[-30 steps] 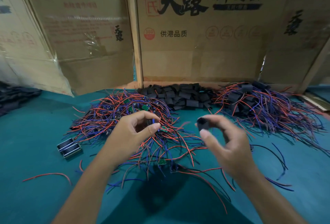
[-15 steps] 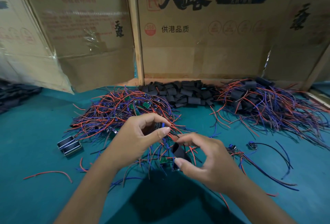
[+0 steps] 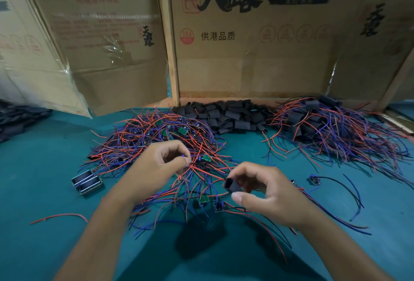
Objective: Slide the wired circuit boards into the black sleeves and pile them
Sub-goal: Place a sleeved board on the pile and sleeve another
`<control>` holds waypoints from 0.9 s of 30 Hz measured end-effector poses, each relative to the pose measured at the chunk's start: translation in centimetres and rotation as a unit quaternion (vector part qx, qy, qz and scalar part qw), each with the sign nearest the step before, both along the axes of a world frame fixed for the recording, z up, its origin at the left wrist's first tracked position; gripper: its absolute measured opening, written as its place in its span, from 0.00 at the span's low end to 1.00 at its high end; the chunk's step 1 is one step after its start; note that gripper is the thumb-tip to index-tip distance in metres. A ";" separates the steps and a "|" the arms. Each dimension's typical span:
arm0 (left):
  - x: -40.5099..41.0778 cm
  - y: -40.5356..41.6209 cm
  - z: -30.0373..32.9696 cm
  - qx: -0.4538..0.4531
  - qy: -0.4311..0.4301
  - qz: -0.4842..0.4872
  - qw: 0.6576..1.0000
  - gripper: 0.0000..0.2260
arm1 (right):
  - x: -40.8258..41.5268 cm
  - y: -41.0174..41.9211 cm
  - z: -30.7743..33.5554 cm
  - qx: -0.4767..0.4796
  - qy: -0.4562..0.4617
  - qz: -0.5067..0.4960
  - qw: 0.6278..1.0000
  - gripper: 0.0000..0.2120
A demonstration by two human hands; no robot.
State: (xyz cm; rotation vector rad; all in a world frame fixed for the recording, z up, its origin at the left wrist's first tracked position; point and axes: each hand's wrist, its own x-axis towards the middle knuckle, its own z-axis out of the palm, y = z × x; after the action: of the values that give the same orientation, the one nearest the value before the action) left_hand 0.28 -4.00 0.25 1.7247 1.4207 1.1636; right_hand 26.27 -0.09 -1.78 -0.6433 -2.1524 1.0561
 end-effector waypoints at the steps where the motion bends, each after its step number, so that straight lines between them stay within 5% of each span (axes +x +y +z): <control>1: -0.2 0.0 0.0 -0.010 -0.006 -0.001 1.000 0.05 | 0.2 0.2 -0.1 -0.014 0.006 0.002 1.000 0.13; 5: -0.3 -0.2 0.1 -0.039 -0.029 -0.022 0.999 0.06 | 0.3 0.6 -0.3 -0.075 0.028 0.012 0.997 0.12; 10: -0.3 -0.6 0.0 -0.027 0.053 -0.084 0.995 0.08 | 0.0 0.5 -0.5 -0.104 0.031 0.006 0.994 0.13; 19: 0.8 -0.5 0.0 0.021 0.068 -0.064 0.995 0.08 | -0.5 -1.0 0.7 0.066 -0.078 0.016 0.995 0.12; 27: 2.3 -0.4 -0.4 0.046 0.084 -0.044 0.994 0.10 | -1.9 -2.2 0.3 0.084 -0.099 0.020 0.991 0.11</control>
State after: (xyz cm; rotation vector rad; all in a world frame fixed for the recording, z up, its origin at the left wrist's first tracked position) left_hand 2.59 -4.40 -0.15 1.9692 1.3902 1.0740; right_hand 24.42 -2.25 -1.50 -0.6511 -2.4045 0.8494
